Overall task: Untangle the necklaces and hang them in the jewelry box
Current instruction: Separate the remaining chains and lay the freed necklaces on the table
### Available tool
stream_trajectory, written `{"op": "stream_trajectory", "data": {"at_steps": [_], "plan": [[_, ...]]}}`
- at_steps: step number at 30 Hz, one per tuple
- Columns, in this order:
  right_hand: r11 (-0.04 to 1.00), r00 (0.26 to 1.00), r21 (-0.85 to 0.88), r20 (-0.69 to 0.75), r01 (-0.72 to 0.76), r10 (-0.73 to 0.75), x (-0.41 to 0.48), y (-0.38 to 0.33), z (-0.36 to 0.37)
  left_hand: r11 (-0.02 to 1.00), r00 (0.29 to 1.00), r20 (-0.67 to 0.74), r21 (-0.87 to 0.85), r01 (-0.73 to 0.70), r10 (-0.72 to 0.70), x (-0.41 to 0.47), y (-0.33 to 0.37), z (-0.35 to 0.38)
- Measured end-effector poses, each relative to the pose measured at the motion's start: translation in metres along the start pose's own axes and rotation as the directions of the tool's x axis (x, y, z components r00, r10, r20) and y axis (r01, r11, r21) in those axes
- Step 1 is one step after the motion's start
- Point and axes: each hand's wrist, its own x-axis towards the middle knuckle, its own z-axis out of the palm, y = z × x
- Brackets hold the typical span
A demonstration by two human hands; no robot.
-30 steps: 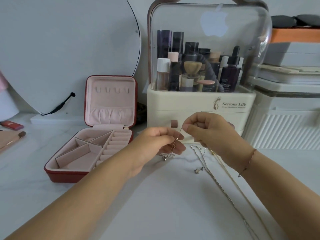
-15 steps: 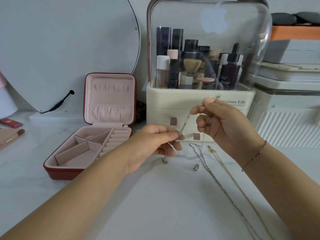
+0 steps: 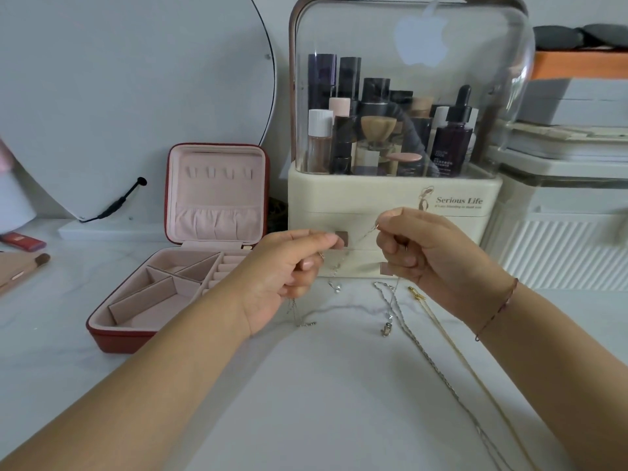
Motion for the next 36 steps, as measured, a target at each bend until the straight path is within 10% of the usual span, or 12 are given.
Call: {"op": "stream_trajectory", "data": {"at_steps": [36], "plan": [[0.986,0.994,-0.161,-0.086,0.046,-0.060,-0.001,0.000,-0.002,0.978,0.996,-0.084,0.206,0.034,-0.017,0.004,-0.002,-0.011]]}}
